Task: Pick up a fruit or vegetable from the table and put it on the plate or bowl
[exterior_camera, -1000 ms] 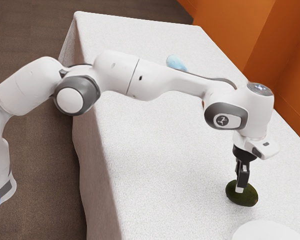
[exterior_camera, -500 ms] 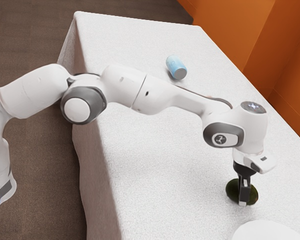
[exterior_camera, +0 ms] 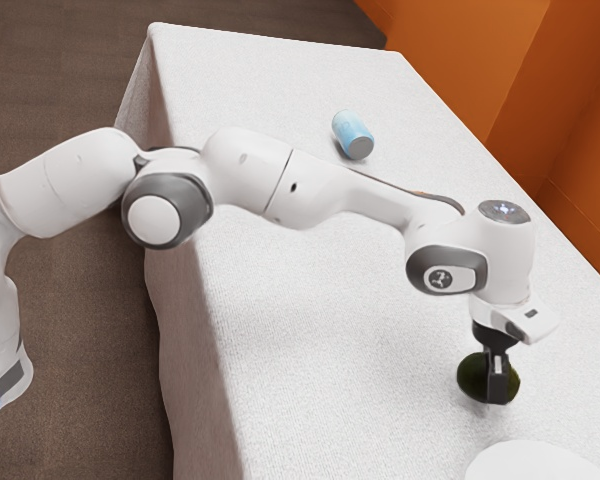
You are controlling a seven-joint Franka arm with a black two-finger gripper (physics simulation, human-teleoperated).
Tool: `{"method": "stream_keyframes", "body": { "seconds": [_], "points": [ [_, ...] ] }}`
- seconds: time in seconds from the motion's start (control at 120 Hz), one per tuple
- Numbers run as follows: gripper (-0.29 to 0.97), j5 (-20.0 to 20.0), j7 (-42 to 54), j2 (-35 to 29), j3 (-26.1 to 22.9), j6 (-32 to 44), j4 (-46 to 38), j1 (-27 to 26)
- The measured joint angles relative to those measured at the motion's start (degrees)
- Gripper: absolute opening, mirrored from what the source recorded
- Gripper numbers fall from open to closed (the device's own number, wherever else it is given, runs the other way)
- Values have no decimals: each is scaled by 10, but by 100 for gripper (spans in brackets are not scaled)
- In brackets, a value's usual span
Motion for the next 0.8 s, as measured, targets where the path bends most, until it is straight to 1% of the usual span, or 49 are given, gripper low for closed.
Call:
{"method": "stream_keyframes", "body": {
  "seconds": [0.308,0.6,0.717,0.8],
  "points": [
    [35,8,-5,-21,-2,0,24,-9],
    [36,9,-8,-33,-2,1,37,-49],
    [31,9,-9,-33,-3,3,41,-63],
    [30,10,-11,-32,-3,6,46,-77]
  ]
}}
